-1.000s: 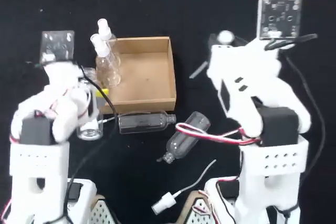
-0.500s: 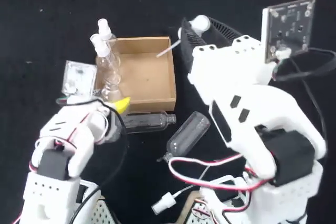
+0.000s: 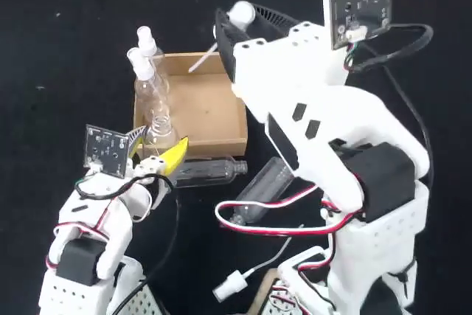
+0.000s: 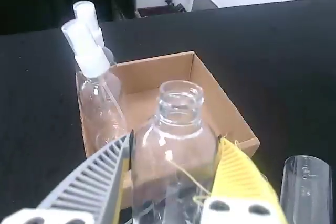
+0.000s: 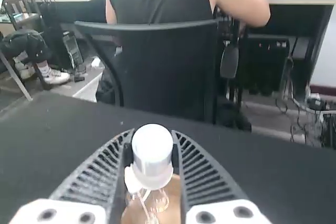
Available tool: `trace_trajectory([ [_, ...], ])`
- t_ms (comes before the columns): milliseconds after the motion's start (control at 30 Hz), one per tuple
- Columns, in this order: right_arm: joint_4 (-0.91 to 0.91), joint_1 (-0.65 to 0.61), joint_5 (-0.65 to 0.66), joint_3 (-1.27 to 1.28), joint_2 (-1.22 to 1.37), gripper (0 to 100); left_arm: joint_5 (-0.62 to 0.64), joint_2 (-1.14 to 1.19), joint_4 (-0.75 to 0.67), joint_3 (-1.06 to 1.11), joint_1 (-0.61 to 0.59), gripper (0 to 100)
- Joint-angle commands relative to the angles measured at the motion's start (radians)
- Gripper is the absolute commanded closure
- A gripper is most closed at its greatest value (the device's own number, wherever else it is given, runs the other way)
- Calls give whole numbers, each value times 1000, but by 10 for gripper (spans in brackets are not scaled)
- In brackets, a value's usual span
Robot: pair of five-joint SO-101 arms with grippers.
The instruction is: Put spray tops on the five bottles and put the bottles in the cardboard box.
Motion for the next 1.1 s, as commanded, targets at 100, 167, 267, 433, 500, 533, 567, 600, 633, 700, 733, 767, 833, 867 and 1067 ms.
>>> trace_trajectory([
  [100, 127, -18, -6, -197, 13, 988, 6, -110, -155, 97, 12, 967],
  [167, 157, -18, -6, -226, 13, 988, 6, -103, -204, 125, 12, 967],
  [267, 173, -69, -5, -239, 13, 988, 6, -101, -250, 150, 13, 967],
  [433, 183, -192, 78, -208, 16, 988, 3, -101, -305, 173, 13, 970],
  [500, 180, -213, 109, -189, 16, 988, 3, -101, -336, 194, 12, 970],
  [533, 169, -216, 120, -180, 16, 988, 5, -101, -358, 208, 10, 970],
  [567, 158, -216, 127, -170, 16, 988, 5, -101, -382, 226, 10, 970],
  [600, 147, -216, 130, -162, 16, 988, 5, -101, -413, 248, 8, 970],
  [633, 137, -215, 130, -153, 16, 988, 5, -101, -448, 272, 5, 970],
  [700, 109, -215, 130, -124, 16, 988, 5, -101, -537, 325, 4, 970],
  [733, 94, -215, 130, -105, 16, 988, 5, -101, -586, 352, 5, 970],
  [767, 75, -215, 130, -90, 16, 988, 5, -101, -632, 375, 8, 970],
  [833, 48, -213, 130, -62, 16, 988, 5, -98, -675, 377, 5, 970],
  [867, 35, -213, 130, -53, 16, 988, 5, -100, -678, 375, 4, 970],
  [1067, 26, -213, 130, -47, 13, 988, 2, -100, -684, 375, 7, 970],
])
